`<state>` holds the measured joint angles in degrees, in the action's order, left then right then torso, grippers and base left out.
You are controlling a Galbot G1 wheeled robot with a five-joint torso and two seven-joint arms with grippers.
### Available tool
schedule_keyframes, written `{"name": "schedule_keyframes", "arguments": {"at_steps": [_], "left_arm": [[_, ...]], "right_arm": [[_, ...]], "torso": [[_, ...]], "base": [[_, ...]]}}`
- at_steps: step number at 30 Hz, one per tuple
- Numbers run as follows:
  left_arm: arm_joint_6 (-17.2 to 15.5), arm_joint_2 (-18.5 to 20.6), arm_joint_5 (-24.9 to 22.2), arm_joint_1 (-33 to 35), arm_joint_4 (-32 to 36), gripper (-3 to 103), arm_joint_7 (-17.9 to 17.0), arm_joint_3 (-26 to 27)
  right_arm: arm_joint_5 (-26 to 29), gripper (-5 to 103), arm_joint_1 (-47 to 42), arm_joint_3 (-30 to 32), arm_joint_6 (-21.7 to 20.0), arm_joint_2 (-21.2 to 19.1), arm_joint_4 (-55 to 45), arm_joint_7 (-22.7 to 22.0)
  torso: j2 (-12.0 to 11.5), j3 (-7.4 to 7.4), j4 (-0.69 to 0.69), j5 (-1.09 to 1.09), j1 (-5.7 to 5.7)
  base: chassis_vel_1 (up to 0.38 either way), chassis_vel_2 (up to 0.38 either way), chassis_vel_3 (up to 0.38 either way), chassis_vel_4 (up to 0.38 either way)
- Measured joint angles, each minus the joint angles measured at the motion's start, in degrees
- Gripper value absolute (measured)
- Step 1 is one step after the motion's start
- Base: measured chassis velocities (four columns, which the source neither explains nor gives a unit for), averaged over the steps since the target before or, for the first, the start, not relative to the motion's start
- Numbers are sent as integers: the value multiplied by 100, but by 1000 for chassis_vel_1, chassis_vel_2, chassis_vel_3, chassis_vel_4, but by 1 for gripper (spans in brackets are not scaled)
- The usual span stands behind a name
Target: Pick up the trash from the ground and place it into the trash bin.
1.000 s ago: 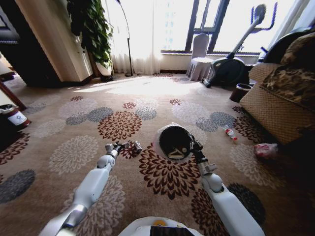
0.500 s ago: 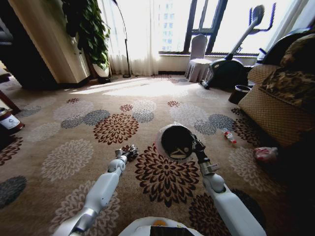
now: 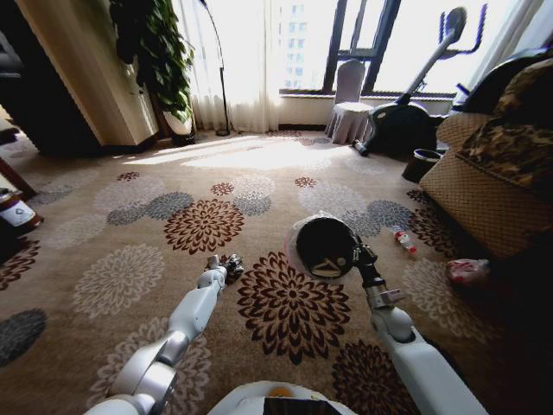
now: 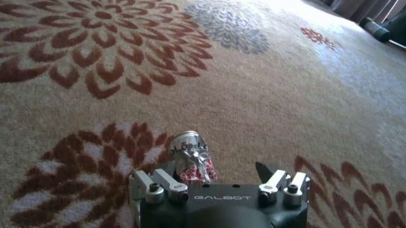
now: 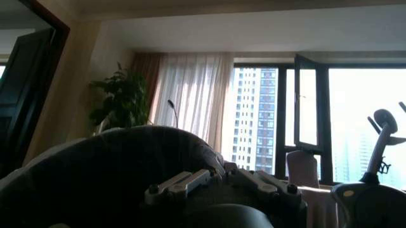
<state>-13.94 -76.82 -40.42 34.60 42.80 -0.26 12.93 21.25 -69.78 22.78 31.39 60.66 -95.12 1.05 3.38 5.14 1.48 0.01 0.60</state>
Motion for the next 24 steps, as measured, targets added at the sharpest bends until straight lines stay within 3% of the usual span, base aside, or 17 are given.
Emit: {"name": "schedule_keyframes", "arguments": {"at_steps": [3,6,9,12,13,14,16,18,22,24], "left_arm": [[-25,-62,93,10,-115,73,-9,10],[-2,-94,211,19,-241,68,3,43],[92,-115,359,32,-396,51,80,81],[167,-117,388,35,-467,45,159,114],[230,-117,405,36,-534,34,226,137],[230,-117,405,36,-534,34,226,137],[261,-116,437,25,-600,24,259,165],[261,-116,436,26,-589,24,263,177],[214,42,127,264,23,3,252,152],[191,111,-34,390,273,1,212,134]], "right_arm": [[2,0,-48,82,0,13,0,-1],[4,0,-53,89,2,25,0,-1],[3,0,-61,92,3,58,0,0],[3,0,-76,100,13,71,0,0],[3,0,-102,124,20,81,-3,0],[3,0,-102,124,20,81,-3,0],[6,0,-165,181,26,87,-39,0],[8,0,-187,210,31,84,-52,0],[13,0,-203,251,37,75,-50,-1],[13,0,-176,241,39,96,-30,-1]], "torso": [[0,0,-1,-1,0],[0,0,0,0,0],[0,0,1,-1,0],[0,0,1,0,0],[0,0,1,-1,0],[0,0,1,-1,0],[0,0,1,0,0],[0,0,0,0,0],[0,0,-2,1,0],[0,0,-1,0,0]], "base": [[0,0,0,0],[0,0,0,0],[0,0,0,0],[0,0,0,0],[0,0,0,0],[0,0,0,0],[0,0,0,0],[0,0,0,0],[0,0,0,0],[0,0,0,0]]}}
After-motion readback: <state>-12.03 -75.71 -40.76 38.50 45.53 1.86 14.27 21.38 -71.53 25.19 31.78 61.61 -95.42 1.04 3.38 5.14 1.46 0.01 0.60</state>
